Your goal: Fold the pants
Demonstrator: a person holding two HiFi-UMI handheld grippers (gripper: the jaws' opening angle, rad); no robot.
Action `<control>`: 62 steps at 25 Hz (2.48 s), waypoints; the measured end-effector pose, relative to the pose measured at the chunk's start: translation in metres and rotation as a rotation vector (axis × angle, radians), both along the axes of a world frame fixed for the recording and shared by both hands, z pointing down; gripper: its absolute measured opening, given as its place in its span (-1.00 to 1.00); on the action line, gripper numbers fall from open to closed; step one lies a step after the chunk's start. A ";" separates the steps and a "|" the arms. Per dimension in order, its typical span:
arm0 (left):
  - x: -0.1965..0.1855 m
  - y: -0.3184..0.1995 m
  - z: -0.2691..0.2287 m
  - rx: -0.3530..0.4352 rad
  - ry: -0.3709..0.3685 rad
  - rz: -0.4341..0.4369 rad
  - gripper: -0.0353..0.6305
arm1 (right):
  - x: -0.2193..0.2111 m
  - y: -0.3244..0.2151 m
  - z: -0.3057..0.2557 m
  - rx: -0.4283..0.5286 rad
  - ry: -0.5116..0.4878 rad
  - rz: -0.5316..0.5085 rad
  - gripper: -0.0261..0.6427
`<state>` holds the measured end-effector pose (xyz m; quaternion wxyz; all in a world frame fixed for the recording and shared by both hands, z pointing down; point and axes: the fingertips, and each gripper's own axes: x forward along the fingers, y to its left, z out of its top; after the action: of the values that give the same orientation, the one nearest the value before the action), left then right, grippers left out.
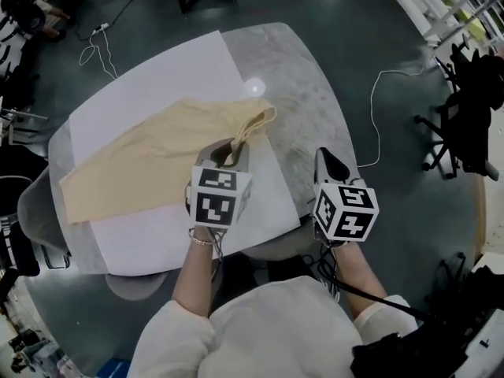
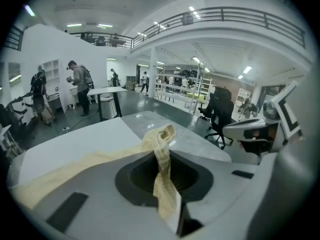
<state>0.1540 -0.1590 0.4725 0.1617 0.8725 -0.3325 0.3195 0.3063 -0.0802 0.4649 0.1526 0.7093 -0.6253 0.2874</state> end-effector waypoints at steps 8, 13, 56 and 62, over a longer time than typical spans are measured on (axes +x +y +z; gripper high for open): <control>-0.108 0.010 -0.046 0.052 0.075 -0.094 -0.76 | -0.097 0.006 -0.045 0.052 0.036 -0.057 -0.94; -0.171 0.013 -0.069 0.068 0.097 -0.124 -0.76 | -0.173 -0.006 -0.066 0.093 0.023 -0.121 -0.94; -0.732 -0.062 0.040 -0.091 0.079 -0.972 -0.66 | -0.573 -0.135 0.023 -0.063 0.015 -0.661 -0.94; -0.762 -0.025 0.115 -0.177 0.180 -1.148 -0.25 | -0.575 -0.133 0.048 -0.114 0.033 -0.674 -0.94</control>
<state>-0.6076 -0.1837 0.5878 0.4086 0.5597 -0.7088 0.1319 -0.2683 -0.2127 0.5128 0.2884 0.4574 -0.8050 0.2439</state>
